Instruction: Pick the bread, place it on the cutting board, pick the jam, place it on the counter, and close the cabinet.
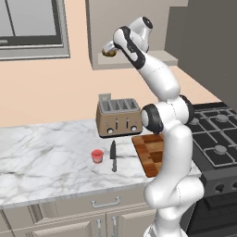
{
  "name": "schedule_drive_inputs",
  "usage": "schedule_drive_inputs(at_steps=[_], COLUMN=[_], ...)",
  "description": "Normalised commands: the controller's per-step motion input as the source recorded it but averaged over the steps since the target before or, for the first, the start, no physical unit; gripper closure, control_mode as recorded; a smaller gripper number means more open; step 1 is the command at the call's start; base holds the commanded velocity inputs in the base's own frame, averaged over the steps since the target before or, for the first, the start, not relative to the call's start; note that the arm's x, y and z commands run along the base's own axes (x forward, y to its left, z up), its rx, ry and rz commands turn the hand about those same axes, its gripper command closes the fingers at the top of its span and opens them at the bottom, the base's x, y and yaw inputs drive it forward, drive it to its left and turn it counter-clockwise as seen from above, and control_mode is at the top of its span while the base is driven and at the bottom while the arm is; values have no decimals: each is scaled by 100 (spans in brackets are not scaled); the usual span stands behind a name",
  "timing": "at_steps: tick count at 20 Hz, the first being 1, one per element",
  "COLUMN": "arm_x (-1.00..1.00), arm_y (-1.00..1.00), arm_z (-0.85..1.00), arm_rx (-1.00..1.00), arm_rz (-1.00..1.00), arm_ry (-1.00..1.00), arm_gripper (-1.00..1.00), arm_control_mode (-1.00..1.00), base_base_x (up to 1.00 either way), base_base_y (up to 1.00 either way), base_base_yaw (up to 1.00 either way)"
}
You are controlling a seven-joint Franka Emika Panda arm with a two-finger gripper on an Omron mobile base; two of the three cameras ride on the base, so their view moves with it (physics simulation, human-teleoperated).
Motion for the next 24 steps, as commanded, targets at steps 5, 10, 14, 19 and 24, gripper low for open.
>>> schedule_drive_inputs(at_steps=[5, 10, 14, 19, 24], arm_x=[5, 7, 7, 7, -1], arm_y=[2, 9, 12, 8, 4], arm_z=[-6, -12, -15, -6, -1], arm_rx=[0, 0, -1, -1, -1], arm_rz=[3, 2, 3, 3, 2], arm_ry=[0, 2, 2, 2, 1], arm_gripper=[-100, -100, -100, 100, 100], arm_control_mode=[-100, -100, -100, -100, -100], base_base_x=[0, 0, 0, 0, 0], base_base_y=[0, 0, 0, 0, 0], base_base_yaw=[0, 0, 0, 0, 0])
